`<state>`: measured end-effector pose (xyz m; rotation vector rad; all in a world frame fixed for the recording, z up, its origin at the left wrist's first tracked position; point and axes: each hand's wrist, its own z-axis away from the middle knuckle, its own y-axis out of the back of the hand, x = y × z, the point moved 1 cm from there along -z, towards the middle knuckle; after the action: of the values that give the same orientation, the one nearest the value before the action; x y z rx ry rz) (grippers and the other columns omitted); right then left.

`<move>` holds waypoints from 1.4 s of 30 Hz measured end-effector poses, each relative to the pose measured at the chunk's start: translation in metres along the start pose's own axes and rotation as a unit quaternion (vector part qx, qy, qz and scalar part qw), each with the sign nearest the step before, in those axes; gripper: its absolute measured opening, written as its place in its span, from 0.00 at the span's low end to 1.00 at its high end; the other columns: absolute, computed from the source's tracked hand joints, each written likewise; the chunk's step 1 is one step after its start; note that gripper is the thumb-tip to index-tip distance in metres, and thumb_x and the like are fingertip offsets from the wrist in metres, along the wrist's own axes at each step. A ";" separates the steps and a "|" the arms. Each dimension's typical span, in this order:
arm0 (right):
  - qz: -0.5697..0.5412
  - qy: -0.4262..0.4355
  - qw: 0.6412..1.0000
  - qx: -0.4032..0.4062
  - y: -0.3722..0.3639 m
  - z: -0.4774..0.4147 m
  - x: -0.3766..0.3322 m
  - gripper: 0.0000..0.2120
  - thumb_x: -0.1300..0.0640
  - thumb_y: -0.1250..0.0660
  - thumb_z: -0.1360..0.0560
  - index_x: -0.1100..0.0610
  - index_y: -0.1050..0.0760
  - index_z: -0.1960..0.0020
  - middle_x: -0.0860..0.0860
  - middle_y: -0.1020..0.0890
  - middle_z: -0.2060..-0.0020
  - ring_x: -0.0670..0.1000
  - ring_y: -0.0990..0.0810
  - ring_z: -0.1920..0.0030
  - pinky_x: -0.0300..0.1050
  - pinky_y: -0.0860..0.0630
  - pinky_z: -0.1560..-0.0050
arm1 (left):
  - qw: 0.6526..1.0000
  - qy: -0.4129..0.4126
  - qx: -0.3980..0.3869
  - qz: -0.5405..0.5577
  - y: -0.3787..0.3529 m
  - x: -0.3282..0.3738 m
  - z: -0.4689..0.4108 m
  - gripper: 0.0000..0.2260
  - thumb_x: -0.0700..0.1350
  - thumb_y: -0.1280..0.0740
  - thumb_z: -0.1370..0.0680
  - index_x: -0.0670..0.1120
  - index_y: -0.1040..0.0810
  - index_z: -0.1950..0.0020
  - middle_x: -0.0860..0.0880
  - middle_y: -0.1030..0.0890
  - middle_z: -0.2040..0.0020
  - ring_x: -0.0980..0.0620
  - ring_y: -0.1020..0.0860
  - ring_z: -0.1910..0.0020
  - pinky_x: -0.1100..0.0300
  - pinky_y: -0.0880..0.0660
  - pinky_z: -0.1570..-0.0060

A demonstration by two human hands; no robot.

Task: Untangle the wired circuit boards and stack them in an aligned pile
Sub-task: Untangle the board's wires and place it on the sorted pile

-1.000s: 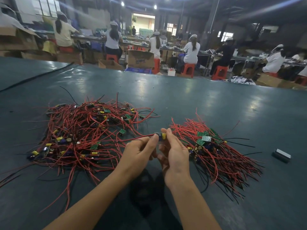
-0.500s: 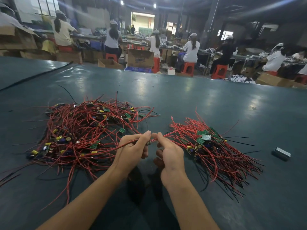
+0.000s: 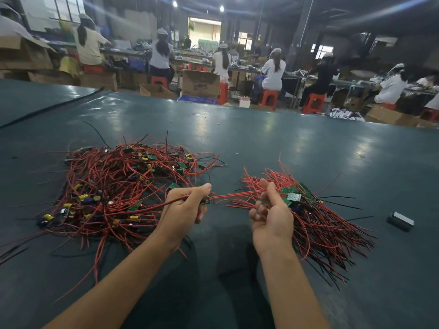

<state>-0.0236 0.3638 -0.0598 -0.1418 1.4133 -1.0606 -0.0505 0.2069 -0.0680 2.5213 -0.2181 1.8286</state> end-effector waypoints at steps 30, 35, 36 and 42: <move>0.256 0.359 0.897 -0.037 -0.010 0.020 0.015 0.15 0.55 0.34 0.20 0.56 0.18 0.64 0.53 0.26 0.70 0.46 0.33 0.69 0.42 0.34 0.67 | 0.982 0.122 -0.141 -0.030 -0.010 0.010 0.010 0.25 0.67 0.37 0.31 0.46 0.21 0.71 0.48 0.24 0.75 0.54 0.26 0.76 0.65 0.32 0.73; 0.359 0.588 0.721 -0.081 -0.009 0.031 0.012 0.09 0.60 0.32 0.22 0.63 0.17 0.45 0.52 0.25 0.68 0.46 0.29 0.69 0.38 0.31 0.67 | 0.987 -0.078 -0.069 -0.123 -0.015 0.010 0.015 0.09 0.51 0.26 0.27 0.47 0.21 0.56 0.51 0.19 0.67 0.55 0.22 0.69 0.60 0.25 0.66; 0.397 0.598 0.689 -0.106 -0.010 0.033 0.016 0.09 0.60 0.31 0.22 0.62 0.16 0.45 0.52 0.23 0.66 0.48 0.27 0.68 0.41 0.28 0.67 | 0.983 -0.099 -0.084 -0.133 -0.015 0.010 0.015 0.10 0.49 0.25 0.27 0.46 0.21 0.50 0.51 0.17 0.63 0.55 0.19 0.64 0.59 0.22 0.62; 0.486 0.578 0.635 -0.162 -0.014 0.043 0.032 0.12 0.52 0.32 0.23 0.55 0.16 0.44 0.47 0.21 0.60 0.49 0.25 0.60 0.43 0.25 0.64 | 0.982 -0.117 -0.059 -0.137 -0.008 0.001 0.017 0.07 0.41 0.34 0.26 0.42 0.16 0.55 0.45 0.16 0.62 0.46 0.17 0.61 0.48 0.20 0.64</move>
<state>-0.0008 0.3135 -0.0637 1.1548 2.3374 0.2096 -0.0335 0.2134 -0.0723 2.5303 0.0198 1.3814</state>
